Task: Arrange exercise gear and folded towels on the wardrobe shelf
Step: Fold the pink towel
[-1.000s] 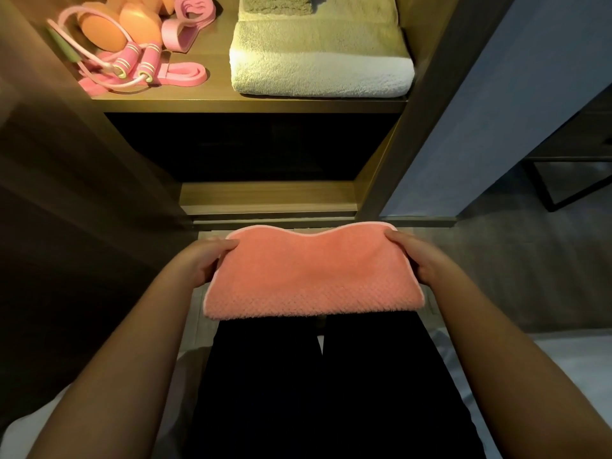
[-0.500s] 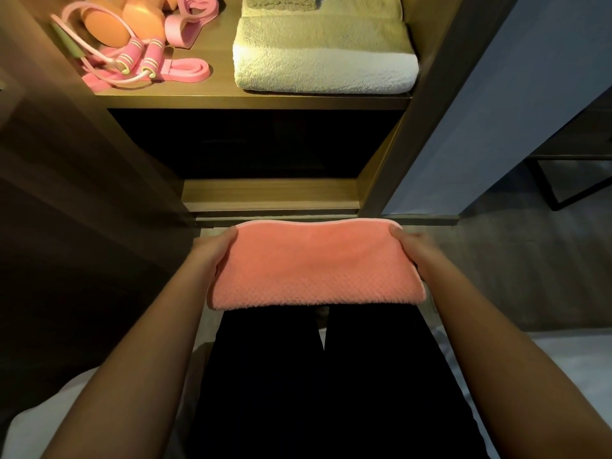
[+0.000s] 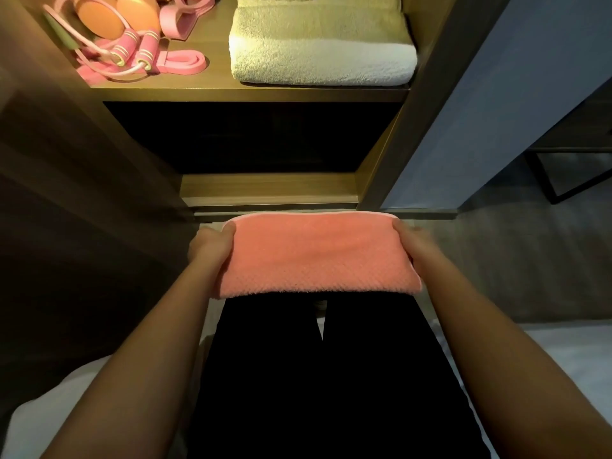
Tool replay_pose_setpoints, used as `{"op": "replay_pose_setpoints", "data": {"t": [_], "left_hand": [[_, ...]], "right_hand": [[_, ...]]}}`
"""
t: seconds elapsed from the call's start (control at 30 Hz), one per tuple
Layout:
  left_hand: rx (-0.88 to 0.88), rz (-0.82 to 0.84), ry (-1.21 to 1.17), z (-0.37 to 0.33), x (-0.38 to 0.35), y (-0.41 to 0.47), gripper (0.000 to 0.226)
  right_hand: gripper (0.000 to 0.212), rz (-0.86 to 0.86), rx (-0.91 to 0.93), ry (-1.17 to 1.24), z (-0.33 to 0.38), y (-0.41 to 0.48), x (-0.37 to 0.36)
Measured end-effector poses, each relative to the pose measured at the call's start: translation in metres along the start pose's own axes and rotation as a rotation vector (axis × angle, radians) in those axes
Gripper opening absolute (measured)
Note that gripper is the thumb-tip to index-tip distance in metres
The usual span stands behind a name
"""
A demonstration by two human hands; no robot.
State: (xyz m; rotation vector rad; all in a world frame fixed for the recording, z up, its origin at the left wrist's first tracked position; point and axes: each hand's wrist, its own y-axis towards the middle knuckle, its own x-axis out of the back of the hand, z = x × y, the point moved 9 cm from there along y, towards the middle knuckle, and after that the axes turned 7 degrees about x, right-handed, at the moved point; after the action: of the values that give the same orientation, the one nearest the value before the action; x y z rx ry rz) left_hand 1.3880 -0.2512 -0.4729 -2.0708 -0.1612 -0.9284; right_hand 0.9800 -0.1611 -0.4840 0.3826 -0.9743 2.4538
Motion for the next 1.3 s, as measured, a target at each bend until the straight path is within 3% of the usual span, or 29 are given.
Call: {"op": "replay_pose_setpoints", "data": {"t": [0.1,0.17,0.33,0.53,0.7,0.9,1.03,1.17,1.23,1.3], "left_hand": [[0.098,0.178,-0.041,0.023,-0.007,-0.009,0.065],[0.104,0.269,-0.018,0.033,-0.016,-0.018,0.059],[-0.153,0.012,0.026,0.024,0.012,-0.026,0.039],[-0.079,0.158,0.150,0.075,0.004,-0.044,0.046],[0.061,0.341,-0.046,0.082,-0.012,-0.056,0.049],[-0.119,0.148,-0.021,0.066,0.008,-0.056,0.035],[-0.108,0.233,0.011,0.071,0.000,-0.056,0.036],[0.010,0.329,-0.075,0.063,-0.010,-0.051,0.050],[0.047,0.289,-0.123,0.056,-0.011,-0.048,0.058],[0.004,0.193,-0.209,0.044,-0.009,-0.042,0.051]], "right_hand": [[0.052,0.196,-0.104,0.020,-0.016,-0.014,-0.004],[0.050,0.201,-0.103,0.012,-0.022,-0.021,-0.002],[0.044,0.005,0.132,-0.256,-0.004,-0.035,0.021],[0.050,0.156,0.122,-0.429,-0.031,-0.054,0.025],[0.065,0.205,0.051,-0.328,-0.037,-0.058,0.015],[0.048,0.077,0.194,-0.353,-0.022,-0.052,0.032],[0.053,0.131,0.126,-0.325,-0.039,-0.056,0.027],[0.063,0.201,0.030,-0.175,-0.035,-0.051,0.016],[0.060,0.194,0.025,-0.125,-0.026,-0.049,0.011],[0.054,0.166,0.073,-0.122,-0.016,-0.044,0.005]]}}
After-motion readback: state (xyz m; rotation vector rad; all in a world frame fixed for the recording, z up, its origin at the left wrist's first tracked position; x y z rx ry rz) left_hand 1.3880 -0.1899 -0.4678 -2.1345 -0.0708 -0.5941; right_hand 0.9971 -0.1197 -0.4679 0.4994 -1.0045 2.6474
